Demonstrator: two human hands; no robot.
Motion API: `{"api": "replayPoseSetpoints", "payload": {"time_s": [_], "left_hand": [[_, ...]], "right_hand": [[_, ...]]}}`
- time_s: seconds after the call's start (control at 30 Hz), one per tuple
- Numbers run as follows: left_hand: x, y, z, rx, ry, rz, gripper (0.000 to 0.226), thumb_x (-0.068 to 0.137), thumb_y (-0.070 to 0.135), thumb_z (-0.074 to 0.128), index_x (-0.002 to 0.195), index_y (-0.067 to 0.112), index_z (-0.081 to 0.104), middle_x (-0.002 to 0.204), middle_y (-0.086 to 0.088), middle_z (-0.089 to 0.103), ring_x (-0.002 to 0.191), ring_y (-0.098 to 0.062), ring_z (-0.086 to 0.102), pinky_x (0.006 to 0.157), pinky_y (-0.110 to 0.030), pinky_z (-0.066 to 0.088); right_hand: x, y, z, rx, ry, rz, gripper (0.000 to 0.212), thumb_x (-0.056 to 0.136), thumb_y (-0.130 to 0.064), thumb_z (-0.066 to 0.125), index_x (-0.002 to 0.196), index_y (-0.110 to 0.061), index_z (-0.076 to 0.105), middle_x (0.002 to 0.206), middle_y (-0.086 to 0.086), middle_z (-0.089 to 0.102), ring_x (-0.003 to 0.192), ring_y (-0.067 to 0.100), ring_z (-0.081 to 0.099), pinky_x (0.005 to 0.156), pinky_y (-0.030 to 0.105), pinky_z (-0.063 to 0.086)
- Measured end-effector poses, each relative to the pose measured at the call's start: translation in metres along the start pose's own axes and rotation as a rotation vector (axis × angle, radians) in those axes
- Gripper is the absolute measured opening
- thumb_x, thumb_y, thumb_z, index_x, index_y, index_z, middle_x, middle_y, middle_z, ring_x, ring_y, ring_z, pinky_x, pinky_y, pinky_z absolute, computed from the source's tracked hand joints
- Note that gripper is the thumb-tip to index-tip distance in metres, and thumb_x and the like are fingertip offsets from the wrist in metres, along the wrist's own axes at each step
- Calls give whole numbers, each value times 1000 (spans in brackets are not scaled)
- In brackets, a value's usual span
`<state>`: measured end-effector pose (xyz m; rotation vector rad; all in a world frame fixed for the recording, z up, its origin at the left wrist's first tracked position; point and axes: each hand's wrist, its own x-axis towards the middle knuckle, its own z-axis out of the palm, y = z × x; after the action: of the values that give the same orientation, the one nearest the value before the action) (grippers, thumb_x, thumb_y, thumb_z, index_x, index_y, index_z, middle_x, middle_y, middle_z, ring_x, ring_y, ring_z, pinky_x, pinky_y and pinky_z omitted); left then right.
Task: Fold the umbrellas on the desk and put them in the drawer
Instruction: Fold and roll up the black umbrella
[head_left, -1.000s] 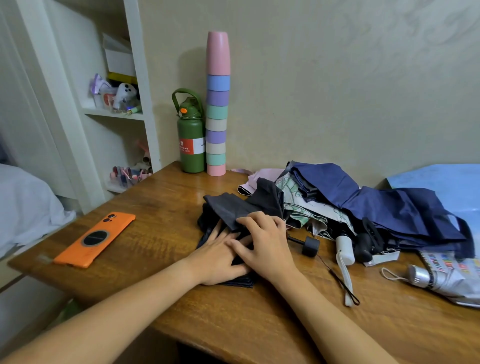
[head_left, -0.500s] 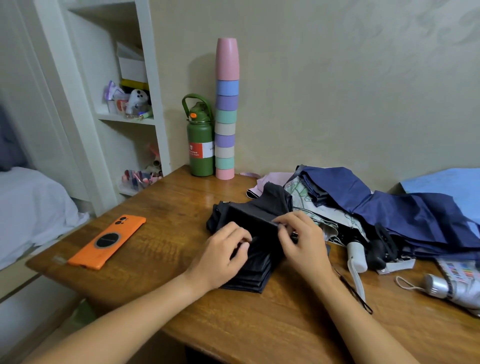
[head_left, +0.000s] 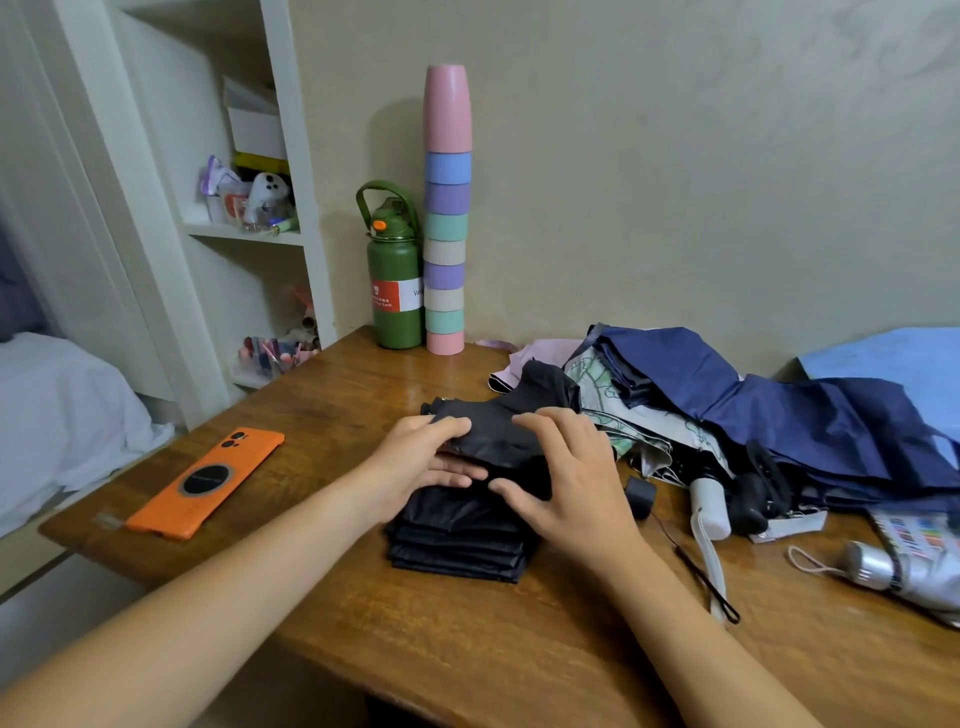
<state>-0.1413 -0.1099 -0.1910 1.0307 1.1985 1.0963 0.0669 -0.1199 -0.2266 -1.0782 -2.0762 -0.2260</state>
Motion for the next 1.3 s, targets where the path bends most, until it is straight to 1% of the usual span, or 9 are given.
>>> {"api": "replayPoseSetpoints", "payload": {"time_s": [0.2, 0.37, 0.47, 0.57, 0.67, 0.93, 1.03, 1.17, 1.3], "left_hand": [[-2, -7, -6, -309, -79, -194, 64, 105, 60, 35, 129, 7, 60, 120, -27, 71, 112, -45, 69, 94, -61, 55], [12, -11, -17, -292, 6, -321, 94, 100, 75, 21, 127, -4, 62, 116, -26, 72, 111, -42, 69, 92, -58, 57], [15, -4, -17, -176, -9, -337, 82, 101, 71, 32, 122, -1, 68, 117, -21, 74, 112, -37, 70, 94, -52, 57], [17, 3, -15, -28, 35, -279, 37, 102, 30, 61, 131, 8, 64, 115, -11, 76, 108, -28, 72, 87, -48, 61], [15, 7, -14, -58, 75, -246, 21, 98, 5, 65, 119, 3, 65, 100, -14, 78, 99, -30, 73, 74, -49, 65], [16, 3, -19, -28, 27, -266, 28, 98, 7, 61, 126, 5, 63, 115, -14, 75, 108, -29, 71, 75, -47, 64], [17, 3, -18, 8, 11, -279, 31, 103, 29, 54, 129, 14, 60, 128, -1, 68, 120, -20, 63, 91, -43, 58], [31, -1, -19, -10, 39, -231, 56, 99, 39, 64, 147, 14, 50, 151, 3, 52, 142, -12, 42, 121, -33, 30], [38, -7, -15, 57, 139, -216, 30, 100, 20, 67, 121, -2, 65, 116, -8, 75, 106, -19, 69, 86, -31, 55]], "right_hand": [[4, -5, 10, -106, 154, -196, 5, 92, -22, 70, 93, -18, 68, 98, -3, 61, 86, 23, 59, 77, 37, 44], [-1, -10, 3, -67, 60, -251, 10, 94, -27, 70, 102, -23, 71, 95, -7, 61, 86, 18, 56, 79, 34, 43], [-2, -12, 5, -68, -79, -261, 23, 88, -25, 74, 109, -25, 64, 95, -9, 59, 89, 17, 56, 80, 32, 39], [-3, -11, 8, -68, -146, -206, 34, 82, -19, 71, 112, -24, 57, 100, -9, 56, 92, 18, 54, 79, 32, 39], [-2, -8, 3, -51, -71, -145, 24, 84, -17, 69, 104, -21, 58, 102, -6, 55, 90, 20, 52, 74, 34, 41], [-3, -8, 0, -2, -72, -180, 11, 88, -22, 68, 93, -22, 59, 93, -9, 54, 83, 16, 49, 71, 33, 40], [-2, -9, -1, 46, -137, -204, 9, 89, -21, 67, 89, -24, 58, 90, -11, 55, 84, 14, 51, 71, 35, 43], [-6, -4, 0, 146, -344, -239, 5, 91, -29, 67, 92, -29, 62, 92, -14, 57, 89, 9, 52, 78, 38, 48], [-6, -1, -3, 282, -445, -219, 8, 92, -32, 72, 89, -29, 66, 90, -13, 61, 86, 6, 54, 78, 34, 49]]}}
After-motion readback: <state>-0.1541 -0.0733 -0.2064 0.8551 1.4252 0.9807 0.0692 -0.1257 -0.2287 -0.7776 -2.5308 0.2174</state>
